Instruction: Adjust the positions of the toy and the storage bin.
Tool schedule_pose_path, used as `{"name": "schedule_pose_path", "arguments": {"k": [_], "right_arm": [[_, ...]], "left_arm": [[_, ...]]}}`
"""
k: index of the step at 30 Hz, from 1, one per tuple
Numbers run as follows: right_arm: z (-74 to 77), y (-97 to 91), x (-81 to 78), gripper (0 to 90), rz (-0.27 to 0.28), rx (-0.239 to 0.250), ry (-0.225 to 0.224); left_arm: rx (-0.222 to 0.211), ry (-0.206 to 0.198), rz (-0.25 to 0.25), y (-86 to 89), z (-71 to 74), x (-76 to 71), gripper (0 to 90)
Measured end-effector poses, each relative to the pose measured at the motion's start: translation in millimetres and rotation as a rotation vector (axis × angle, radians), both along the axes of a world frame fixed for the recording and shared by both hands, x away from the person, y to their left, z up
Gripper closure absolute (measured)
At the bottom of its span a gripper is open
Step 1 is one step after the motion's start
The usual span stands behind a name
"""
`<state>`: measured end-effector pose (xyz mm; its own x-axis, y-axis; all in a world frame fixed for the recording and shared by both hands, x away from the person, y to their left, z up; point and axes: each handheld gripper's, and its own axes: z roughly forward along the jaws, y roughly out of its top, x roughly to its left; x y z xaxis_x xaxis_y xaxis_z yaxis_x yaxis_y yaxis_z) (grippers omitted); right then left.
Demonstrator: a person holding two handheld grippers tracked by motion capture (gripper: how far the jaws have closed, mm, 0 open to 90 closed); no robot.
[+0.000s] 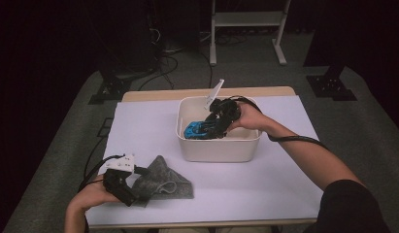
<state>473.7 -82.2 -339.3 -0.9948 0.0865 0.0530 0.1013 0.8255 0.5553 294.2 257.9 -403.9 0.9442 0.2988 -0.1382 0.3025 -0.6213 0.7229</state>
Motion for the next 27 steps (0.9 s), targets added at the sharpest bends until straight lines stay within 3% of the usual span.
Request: {"name": "schedule_pose_path", "arguments": {"k": [19, 27], "right_arm": [[-12.5, 10.6, 2.8, 26.5, 0.017, -0.079, 0.019], [-13.1, 11.0, 3.1, 26.5, 0.016, -0.084, 0.028]], "left_arm": [[0.003, 0.002, -0.002, 1.6, -0.3, 0.2, 7.0], [0.001, 0.007, -0.001, 1.6, -1.3, 0.4, 7.0]]}}
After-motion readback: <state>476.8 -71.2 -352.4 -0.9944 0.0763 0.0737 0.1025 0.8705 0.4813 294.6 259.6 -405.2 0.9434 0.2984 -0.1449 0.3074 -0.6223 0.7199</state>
